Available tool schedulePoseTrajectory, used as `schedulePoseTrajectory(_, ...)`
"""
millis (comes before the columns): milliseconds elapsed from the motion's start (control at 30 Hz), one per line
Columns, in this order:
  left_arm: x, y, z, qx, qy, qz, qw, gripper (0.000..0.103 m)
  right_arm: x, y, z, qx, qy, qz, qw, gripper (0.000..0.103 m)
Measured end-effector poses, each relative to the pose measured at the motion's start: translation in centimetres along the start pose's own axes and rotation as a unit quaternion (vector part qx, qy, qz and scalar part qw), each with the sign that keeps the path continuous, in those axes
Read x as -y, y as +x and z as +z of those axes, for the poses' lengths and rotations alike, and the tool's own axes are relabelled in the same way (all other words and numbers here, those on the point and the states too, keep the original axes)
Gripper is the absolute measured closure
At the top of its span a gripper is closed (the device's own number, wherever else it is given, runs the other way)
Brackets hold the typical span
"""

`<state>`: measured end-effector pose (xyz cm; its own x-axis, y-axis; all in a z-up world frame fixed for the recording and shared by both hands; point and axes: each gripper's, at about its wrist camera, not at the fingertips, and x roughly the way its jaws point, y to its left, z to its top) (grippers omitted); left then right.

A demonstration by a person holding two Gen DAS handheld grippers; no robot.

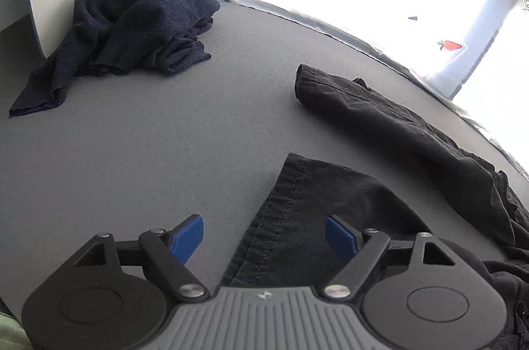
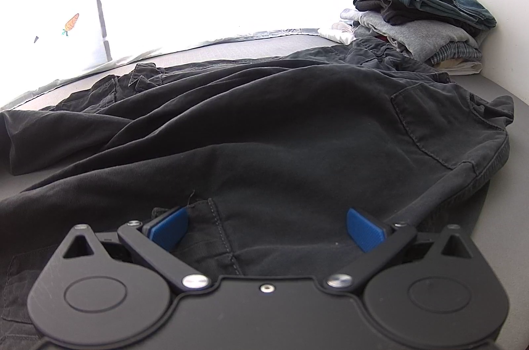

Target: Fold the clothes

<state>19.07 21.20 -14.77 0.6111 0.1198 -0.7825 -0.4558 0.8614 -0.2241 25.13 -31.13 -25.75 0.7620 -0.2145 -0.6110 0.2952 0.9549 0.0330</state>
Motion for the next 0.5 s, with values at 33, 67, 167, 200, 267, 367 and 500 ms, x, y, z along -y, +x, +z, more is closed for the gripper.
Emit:
schedulePoseTrajectory(33,0.4,0.9,0.4,-0.005,0.006,-0.014,0.9999,0.021,0.0,0.0,0.0,0.000,0.000,0.000,1.000,0.000)
schedulePoseTrajectory(67,0.8,1.7,0.9,-0.009,0.013,-0.027,0.9995,0.021,0.0,0.0,0.0,0.000,0.000,0.000,1.000,0.000)
schedulePoseTrajectory(167,1.6,4.0,2.2,-0.017,0.038,-0.049,0.9979,0.017,0.0,0.0,0.0,0.000,-0.001,0.000,1.000,0.000)
schedulePoseTrajectory(200,1.7,4.8,2.6,-0.024,0.045,-0.055,0.9972,0.017,0.0,0.0,0.0,0.000,-0.001,0.000,1.000,0.000)
schedulePoseTrajectory(267,1.9,6.5,3.4,-0.042,0.055,-0.067,0.9953,0.016,0.0,0.0,0.1,0.000,-0.001,0.000,1.000,0.000)
schedulePoseTrajectory(367,1.9,8.3,4.1,-0.050,0.063,-0.081,0.9934,0.018,0.0,0.0,0.1,0.000,-0.002,-0.001,1.000,0.000)
schedulePoseTrajectory(500,2.5,8.8,3.6,-0.045,0.068,-0.100,0.9917,0.057,-0.1,-0.1,0.1,0.000,-0.002,-0.002,1.000,0.000)
